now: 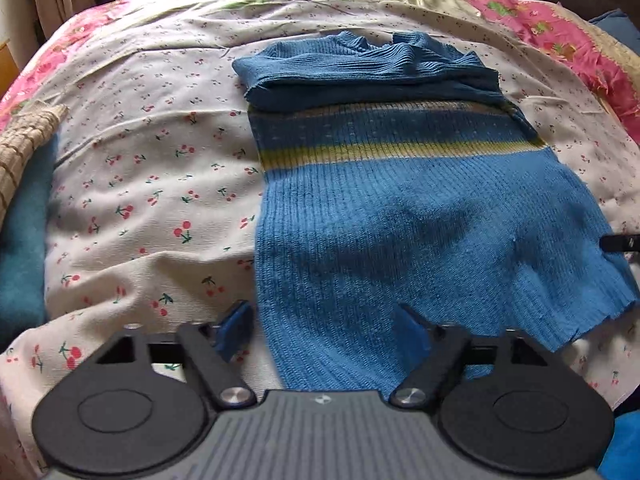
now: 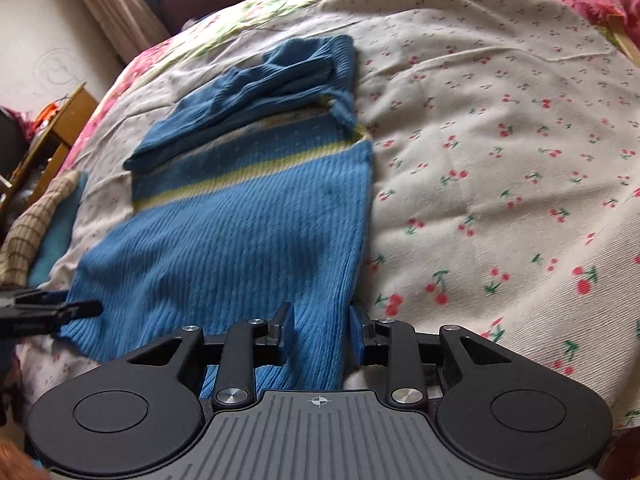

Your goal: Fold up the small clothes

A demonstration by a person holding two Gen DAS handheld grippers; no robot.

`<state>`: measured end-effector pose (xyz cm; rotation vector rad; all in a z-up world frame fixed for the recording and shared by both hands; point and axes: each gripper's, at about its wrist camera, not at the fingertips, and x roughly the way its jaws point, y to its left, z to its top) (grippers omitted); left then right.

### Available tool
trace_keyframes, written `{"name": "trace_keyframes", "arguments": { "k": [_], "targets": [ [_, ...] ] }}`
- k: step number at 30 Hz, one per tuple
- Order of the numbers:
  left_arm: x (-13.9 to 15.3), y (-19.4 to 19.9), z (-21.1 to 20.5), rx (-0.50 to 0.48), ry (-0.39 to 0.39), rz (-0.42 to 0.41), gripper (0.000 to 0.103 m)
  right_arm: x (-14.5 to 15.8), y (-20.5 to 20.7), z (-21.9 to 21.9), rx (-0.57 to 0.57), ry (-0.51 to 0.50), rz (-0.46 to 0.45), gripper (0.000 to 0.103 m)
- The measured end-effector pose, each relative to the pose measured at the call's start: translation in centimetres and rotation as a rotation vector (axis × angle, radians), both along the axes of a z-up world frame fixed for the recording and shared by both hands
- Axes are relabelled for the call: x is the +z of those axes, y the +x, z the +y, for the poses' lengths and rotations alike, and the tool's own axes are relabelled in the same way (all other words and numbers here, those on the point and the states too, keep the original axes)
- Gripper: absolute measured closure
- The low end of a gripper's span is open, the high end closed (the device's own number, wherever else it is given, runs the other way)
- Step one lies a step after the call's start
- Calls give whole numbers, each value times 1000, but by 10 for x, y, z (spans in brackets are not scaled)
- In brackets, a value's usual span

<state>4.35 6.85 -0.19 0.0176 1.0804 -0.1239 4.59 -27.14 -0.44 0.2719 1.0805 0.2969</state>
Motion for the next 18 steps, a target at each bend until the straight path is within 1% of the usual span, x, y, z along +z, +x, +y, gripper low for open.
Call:
{"name": "trace_keyframes", "arguments": {
  "k": [1,2,5,9,11,13,14,15,16,17,18],
  "targets": [
    [1,1,1,-2,-15,6,33,0,-1,-1,2,5,5,74],
    [2,1,1,-4,-30,12,40,0,-2,-2,5,9,10,74],
    [0,-1,2,-10,-46,21,45,-2,-1,-5,14,28,24,74],
    [-4,-2,5,1,-70,31,46,-4,0,-8,24,41,25,74],
    [-5,-1,4,0,-65,35,46,-7,2,-8,28,47,35,74],
    [-7,1,1,-9,-57,42,46,-11,4,-6,32,78,51,74],
    [-9,1,1,-12,-55,48,46,-11,5,-6,31,95,56,79],
    [-10,3,0,-13,-55,56,46,-12,5,-6,26,117,61,88],
    [-9,3,0,-15,-60,58,47,-12,6,-8,14,148,72,91],
    [-7,3,2,-18,-77,59,55,-12,7,-11,-6,191,81,92],
    [-6,3,5,-20,-108,62,61,-12,8,-14,-25,239,83,94]
  ]
}}
